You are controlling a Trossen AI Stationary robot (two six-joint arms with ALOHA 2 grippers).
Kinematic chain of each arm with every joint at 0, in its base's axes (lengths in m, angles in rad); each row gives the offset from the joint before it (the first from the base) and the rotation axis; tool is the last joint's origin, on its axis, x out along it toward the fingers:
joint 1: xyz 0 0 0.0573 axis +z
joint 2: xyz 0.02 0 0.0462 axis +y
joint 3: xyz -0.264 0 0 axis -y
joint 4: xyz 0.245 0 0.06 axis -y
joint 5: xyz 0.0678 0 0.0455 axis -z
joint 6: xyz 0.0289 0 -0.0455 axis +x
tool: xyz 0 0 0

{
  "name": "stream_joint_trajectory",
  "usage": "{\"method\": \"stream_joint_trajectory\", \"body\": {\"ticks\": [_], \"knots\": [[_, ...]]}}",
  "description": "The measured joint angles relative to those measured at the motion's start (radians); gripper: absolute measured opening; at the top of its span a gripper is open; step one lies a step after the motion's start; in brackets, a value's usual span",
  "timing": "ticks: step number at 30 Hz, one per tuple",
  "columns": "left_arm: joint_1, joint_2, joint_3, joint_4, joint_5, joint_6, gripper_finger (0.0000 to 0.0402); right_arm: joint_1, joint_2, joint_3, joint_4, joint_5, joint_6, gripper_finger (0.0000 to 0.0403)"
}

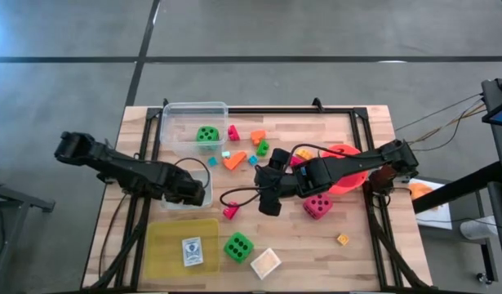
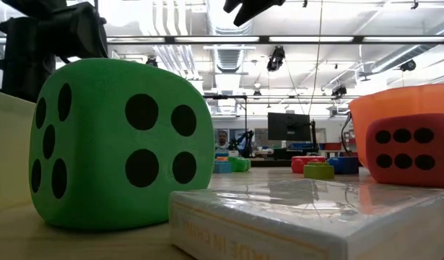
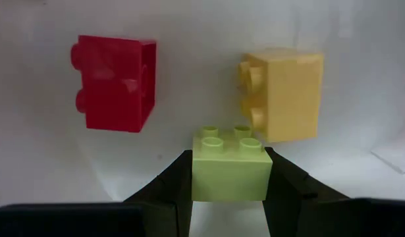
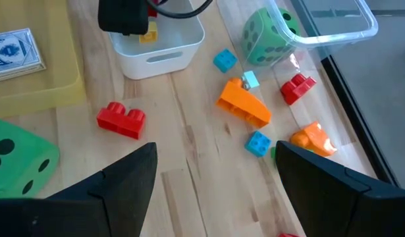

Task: Pick & Place Toys
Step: Put the light green game piece into the white bin, then put the green game piece into the white bin

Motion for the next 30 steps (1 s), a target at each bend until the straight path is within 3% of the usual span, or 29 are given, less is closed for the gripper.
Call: {"method": "stream_joint_trajectory", "body": {"ticks": [13,18,21,30], "knots": [[0.0,0.006,0.001,0.005,0.003,-0.006,0.0126,0.0,0.0,-0.001,-0.002,-0.002,0.002,0.0304],[0.0,0.006,0.002,0.005,0.015,-0.007,0.023,0.0,0.0,-0.001,-0.002,-0.002,0.002,0.0304],[0.0,0.006,0.008,0.006,0.025,0.001,0.0264,0.0,0.0,-0.001,-0.002,-0.002,0.001,0.0304],[0.0,0.003,0.039,-0.008,0.034,0.011,0.0241,-0.004,0.0,-0.001,-0.032,-0.002,0.066,0.0304]]}}
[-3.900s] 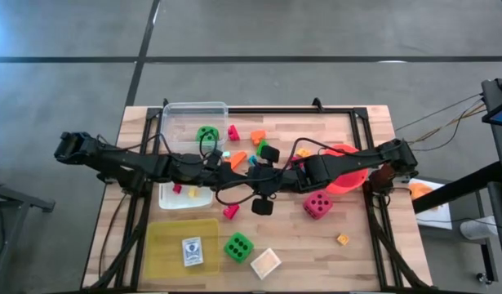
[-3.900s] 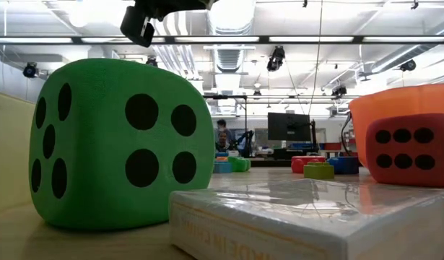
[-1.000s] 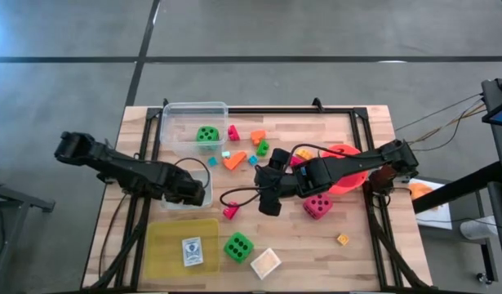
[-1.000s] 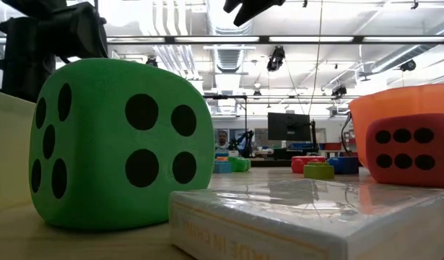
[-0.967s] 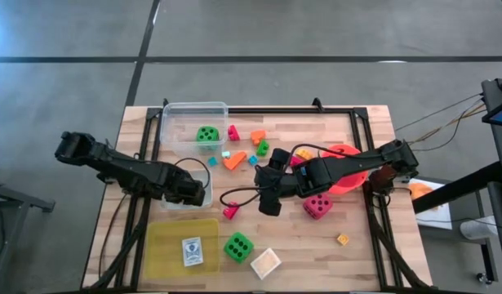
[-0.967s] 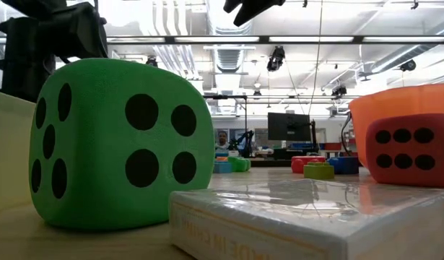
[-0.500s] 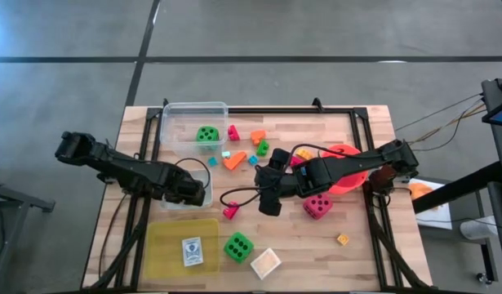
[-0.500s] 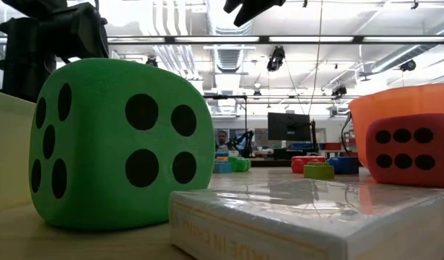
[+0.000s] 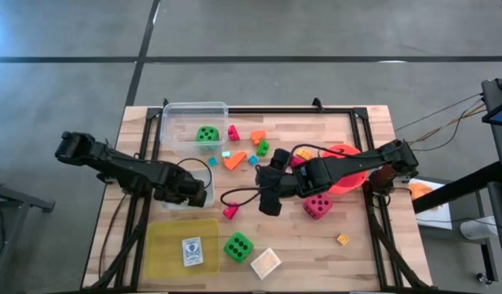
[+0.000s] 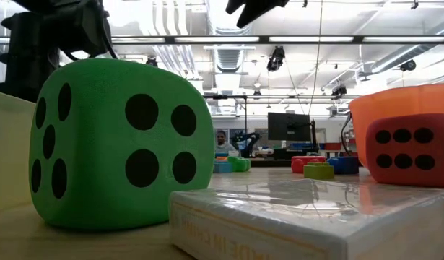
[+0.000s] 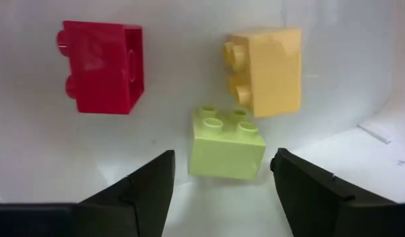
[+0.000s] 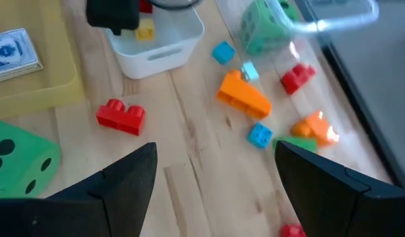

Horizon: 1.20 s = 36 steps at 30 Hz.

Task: Pick & Place Toys
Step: Put the green game piece into the white bin

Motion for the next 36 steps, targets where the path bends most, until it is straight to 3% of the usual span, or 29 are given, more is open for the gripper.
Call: {"method": "stream_joint_trajectory", "body": {"ticks": [3,8,18,26,36], "knots": [[0.0,-0.007,0.018,-0.004,-0.001,0.0,0.0237,-0.021,0.0,0.0,-0.063,-0.041,0.081,0.0304],[0.0,-0.012,0.08,-0.061,-0.005,0.038,0.0237,-0.064,0.0,-0.008,-0.151,-0.209,0.09,0.0304],[0.0,-0.013,0.309,-0.292,-0.046,0.192,0.0237,-0.087,0.0,-0.198,-0.148,-0.434,-0.341,0.0304],[-0.001,-0.013,0.477,-0.363,-0.137,0.287,0.0237,-0.106,0.001,-0.433,0.023,-0.443,-0.485,0.0304],[-0.001,-0.013,0.515,-0.361,-0.155,0.341,0.0237,-0.211,0.001,-0.578,0.093,-0.476,-0.534,0.0304]]}}
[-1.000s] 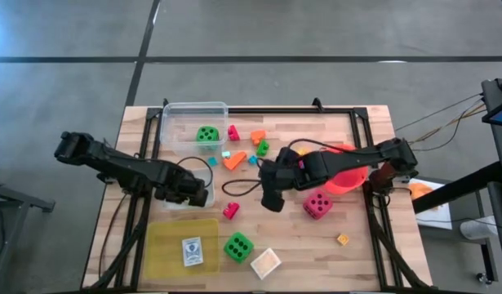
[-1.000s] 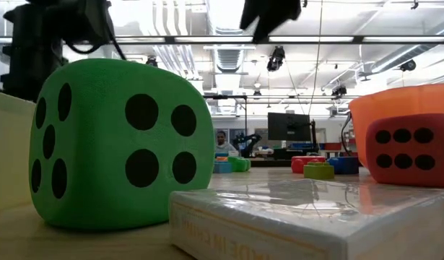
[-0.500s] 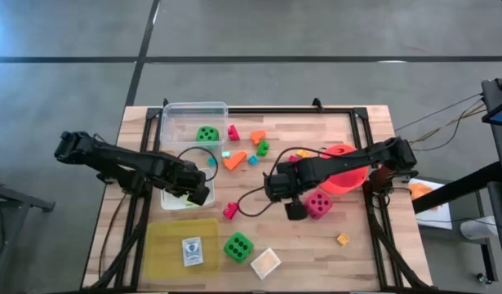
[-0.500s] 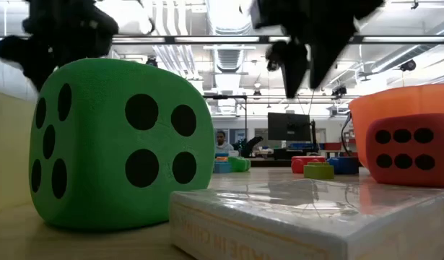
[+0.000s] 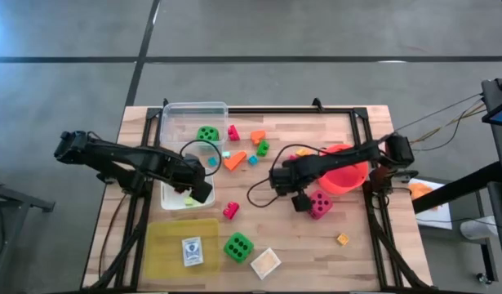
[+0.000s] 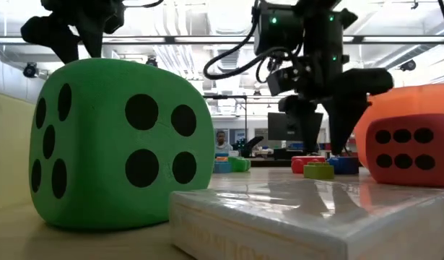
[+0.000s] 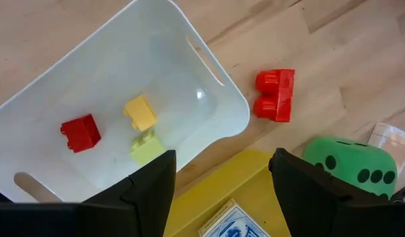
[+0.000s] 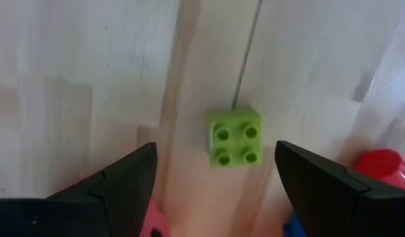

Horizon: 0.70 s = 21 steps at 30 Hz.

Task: Pick & Place Toys
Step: Put the green game piece into the white bin

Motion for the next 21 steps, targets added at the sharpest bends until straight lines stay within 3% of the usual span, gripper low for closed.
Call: {"method": "stream_joint_trajectory", "body": {"ticks": [17,21], "knots": [[0.0,0.0,0.094,0.039,0.004,0.052,0.0238,-0.028,0.061,-0.055,0.088,-0.048,-0.012,0.0302],[0.0,0.0,0.105,0.046,0.0,0.061,0.0238,-0.028,0.087,-0.041,0.089,-0.04,-0.007,0.0268]]}}
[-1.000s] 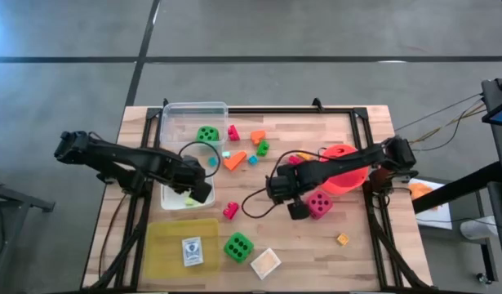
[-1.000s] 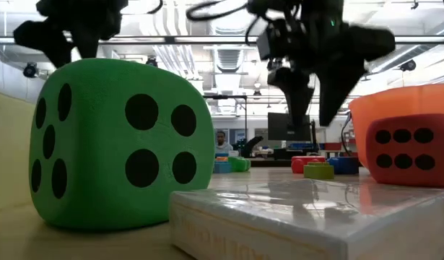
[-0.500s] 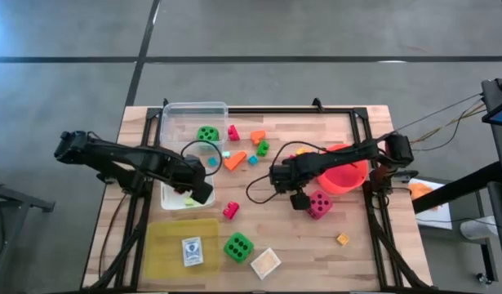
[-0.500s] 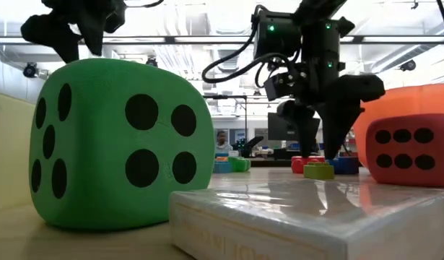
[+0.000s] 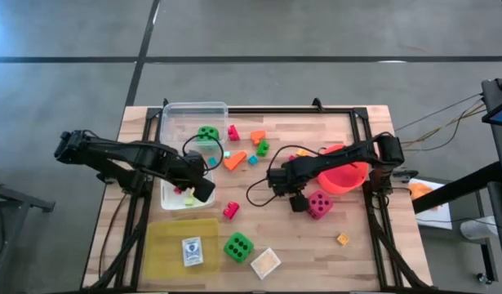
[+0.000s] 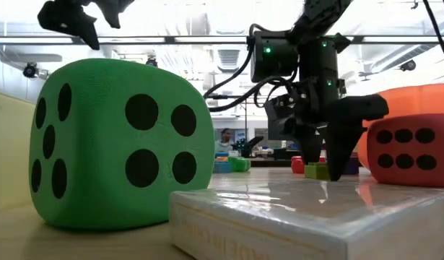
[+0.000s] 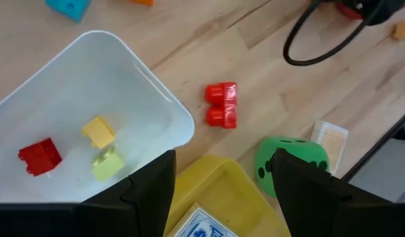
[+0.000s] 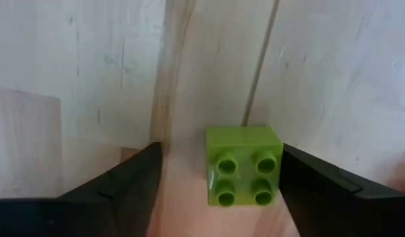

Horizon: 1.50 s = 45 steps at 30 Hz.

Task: Pick & Place Toys
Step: Put the green game piece into the white bin

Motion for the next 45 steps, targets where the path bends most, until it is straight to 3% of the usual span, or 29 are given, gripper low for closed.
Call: {"method": "stream_joint_trajectory", "body": {"ticks": [8,16,22,31,38,45], "knots": [[0.0,0.0,0.004,0.008,-0.003,0.006,0.0238,0.001,0.002,0.01,0.007,0.015,0.002,0.0131],[0.001,0.0,0.004,0.008,-0.003,0.006,0.0238,0.004,-0.067,0.011,0.001,0.022,0.064,0.0128],[0.001,0.0,0.004,0.042,-0.029,0.006,0.0238,0.004,-0.193,0.045,0.002,0.021,0.157,0.0128],[0.008,0.012,-0.005,0.416,-0.099,-0.046,0.0238,0.037,-0.368,0.174,0.183,0.022,0.244,0.0128],[0.046,0.047,-0.004,0.62,-0.15,-0.101,0.0238,0.096,-0.312,0.347,0.187,0.158,0.254,0.0128],[0.06,0.074,-0.003,0.648,-0.142,-0.118,0.0238,0.133,-0.172,0.541,0.125,0.193,0.26,0.0128]]}}
